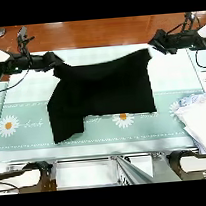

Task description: Fold the shirts.

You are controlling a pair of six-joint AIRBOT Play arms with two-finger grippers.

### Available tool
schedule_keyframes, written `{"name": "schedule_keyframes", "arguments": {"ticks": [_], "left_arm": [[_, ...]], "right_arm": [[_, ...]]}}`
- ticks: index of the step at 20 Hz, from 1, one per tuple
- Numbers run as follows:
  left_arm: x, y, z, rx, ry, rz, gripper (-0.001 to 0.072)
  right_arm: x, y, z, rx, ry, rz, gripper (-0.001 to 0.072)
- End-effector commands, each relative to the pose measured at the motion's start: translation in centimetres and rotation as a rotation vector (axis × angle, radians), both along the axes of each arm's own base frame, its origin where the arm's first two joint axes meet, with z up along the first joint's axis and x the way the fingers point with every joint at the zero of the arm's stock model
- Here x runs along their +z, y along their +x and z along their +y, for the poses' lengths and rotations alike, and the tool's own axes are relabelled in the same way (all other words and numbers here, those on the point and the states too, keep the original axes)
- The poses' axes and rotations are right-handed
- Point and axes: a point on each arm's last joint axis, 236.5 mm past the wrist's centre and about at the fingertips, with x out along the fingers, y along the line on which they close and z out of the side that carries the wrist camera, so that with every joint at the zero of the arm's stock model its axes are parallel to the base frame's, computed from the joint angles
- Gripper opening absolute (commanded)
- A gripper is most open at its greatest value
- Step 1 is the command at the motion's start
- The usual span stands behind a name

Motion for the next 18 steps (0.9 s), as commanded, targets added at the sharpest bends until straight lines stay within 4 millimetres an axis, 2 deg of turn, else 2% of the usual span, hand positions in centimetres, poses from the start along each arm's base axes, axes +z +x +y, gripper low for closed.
{"name": "schedule_keyframes", "arguments": {"ticks": [1, 3, 4, 5, 6, 7, 8, 10, 12, 15, 18], "left_arm": [[0.1, 1.3, 3.7, -0.006, 0.087, 0.037, 0.07], [-1.8, -1.4, 11.0, 0.069, 0.236, 0.204, 0.0699], [-3.8, -4.3, 14.8, 0.102, 0.275, 0.335, 0.0699], [-5.5, -6.7, 16.8, 0.141, 0.244, 0.433, 0.0698], [-7.5, -9.1, 17.7, 0.202, 0.152, 0.516, 0.0698], [-9.0, -11.0, 17.3, 0.224, 0.042, 0.567, 0.0698], [-10.4, -12.9, 16.3, 0.219, -0.067, 0.598, 0.0698], [-12.5, -15.6, 14.8, 0.211, -0.214, 0.641, 0.0698], [-14.0, -17.0, 13.8, 0.206, -0.257, 0.656, 0.0698], [-15.4, -16.9, 12.9, 0.179, -0.21, 0.627, 0.0698], [-15.7, -15.1, 11.6, 0.152, -0.162, 0.553, 0.0698]], "right_arm": [[-1.5, -0.7, -2.9, 0.054, 0.12, 0.147, 0.0625], [-2.3, -6.0, -8.0, 0.107, -0.021, 0.274, 0.0625], [-3.1, -9.1, -11.3, 0.083, -0.143, 0.354, 0.0625], [-3.8, -11.7, -13.7, 0.045, -0.234, 0.404, 0.0625], [-4.4, -13.6, -14.9, -0.011, -0.267, 0.407, 0.0625], [-5.2, -14.8, -14.6, -0.07, -0.234, 0.375, 0.0625], [-6.1, -15.9, -13.1, -0.116, -0.164, 0.331, 0.0625], [-8.1, -18.6, -9.0, -0.111, -0.046, 0.272, 0.0625], [-9.7, -21.1, -5.6, -0.091, 0.068, 0.27, 0.0625], [-11.9, -23.4, -3.2, -0.055, 0.113, 0.324, 0.0625], [-12.2, -23.6, -1.4, -0.01, 0.105, 0.329, 0.0625]]}}
